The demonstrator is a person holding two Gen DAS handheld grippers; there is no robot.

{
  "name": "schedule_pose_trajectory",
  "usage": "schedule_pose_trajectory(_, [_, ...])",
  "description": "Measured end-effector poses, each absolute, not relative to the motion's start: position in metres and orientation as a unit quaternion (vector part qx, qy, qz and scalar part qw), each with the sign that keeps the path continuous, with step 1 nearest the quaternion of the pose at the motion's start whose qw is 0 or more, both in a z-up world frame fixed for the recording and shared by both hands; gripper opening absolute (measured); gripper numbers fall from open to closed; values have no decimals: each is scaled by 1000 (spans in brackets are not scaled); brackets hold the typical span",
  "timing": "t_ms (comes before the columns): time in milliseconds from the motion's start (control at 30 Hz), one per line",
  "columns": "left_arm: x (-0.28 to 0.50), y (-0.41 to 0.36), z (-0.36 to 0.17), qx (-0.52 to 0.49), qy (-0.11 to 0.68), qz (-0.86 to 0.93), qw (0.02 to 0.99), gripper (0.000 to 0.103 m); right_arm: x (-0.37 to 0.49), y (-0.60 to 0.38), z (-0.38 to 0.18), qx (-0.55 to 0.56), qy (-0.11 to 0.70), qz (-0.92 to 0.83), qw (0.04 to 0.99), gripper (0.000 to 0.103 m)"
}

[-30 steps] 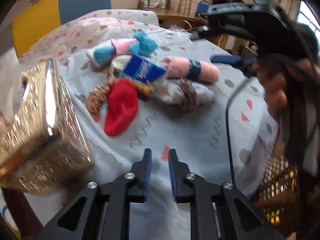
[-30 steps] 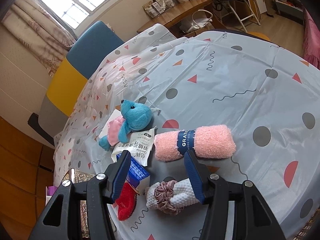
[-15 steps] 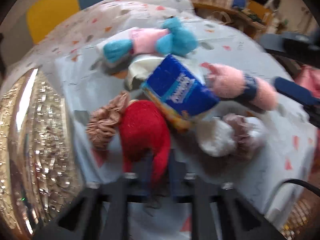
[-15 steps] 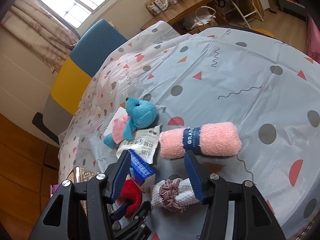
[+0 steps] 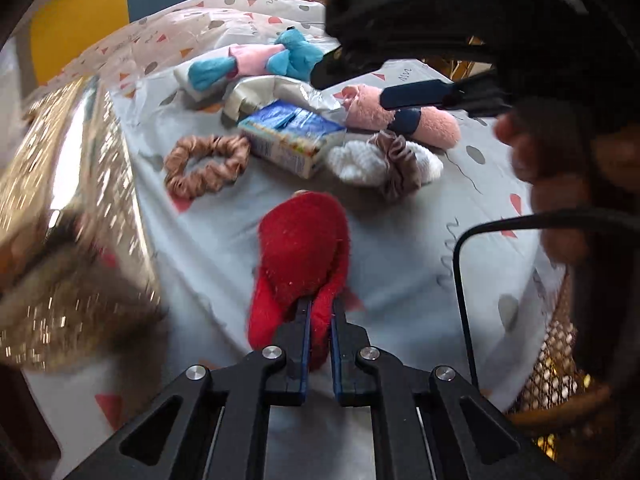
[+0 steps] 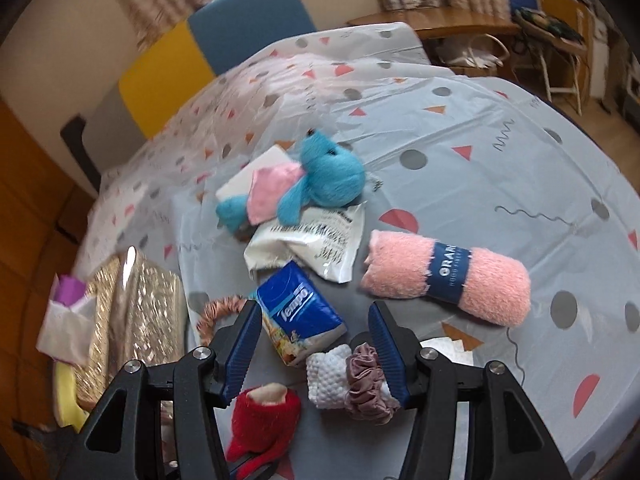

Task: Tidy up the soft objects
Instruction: 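Grasp the red sock with the left tool, then carry the red sock to the tray while the right tool grasps the tissue pack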

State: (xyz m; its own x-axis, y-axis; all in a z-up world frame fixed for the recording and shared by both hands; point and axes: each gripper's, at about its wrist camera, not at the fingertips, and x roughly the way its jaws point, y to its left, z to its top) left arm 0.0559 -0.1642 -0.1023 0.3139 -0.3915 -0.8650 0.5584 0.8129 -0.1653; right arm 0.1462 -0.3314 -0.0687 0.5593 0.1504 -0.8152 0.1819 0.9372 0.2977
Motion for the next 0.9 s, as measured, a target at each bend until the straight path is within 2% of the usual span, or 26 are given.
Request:
schedule_pose_trajectory(100, [52, -158, -106, 78, 504, -298, 807, 8, 153, -313, -73, 123, 486, -1, 865, 56])
schedule_pose_trajectory(233, [50, -150, -107, 68, 503, -302, 807, 9, 168, -293, -85, 59, 517, 15, 854, 62])
schedule_pose_trajectory(400, [50, -148, -107, 60, 498, -305, 809, 10, 186, -288, -107, 10, 551, 4, 834, 63])
schedule_pose_trajectory(667, [56, -145, -109, 44, 503, -311, 805, 11, 180, -295, -115, -4, 558, -1, 830, 59])
schedule_pose_trajectory(900, [77, -156, -110, 55, 513, -300, 803, 18, 177, -322, -113, 54, 571, -22, 819, 59])
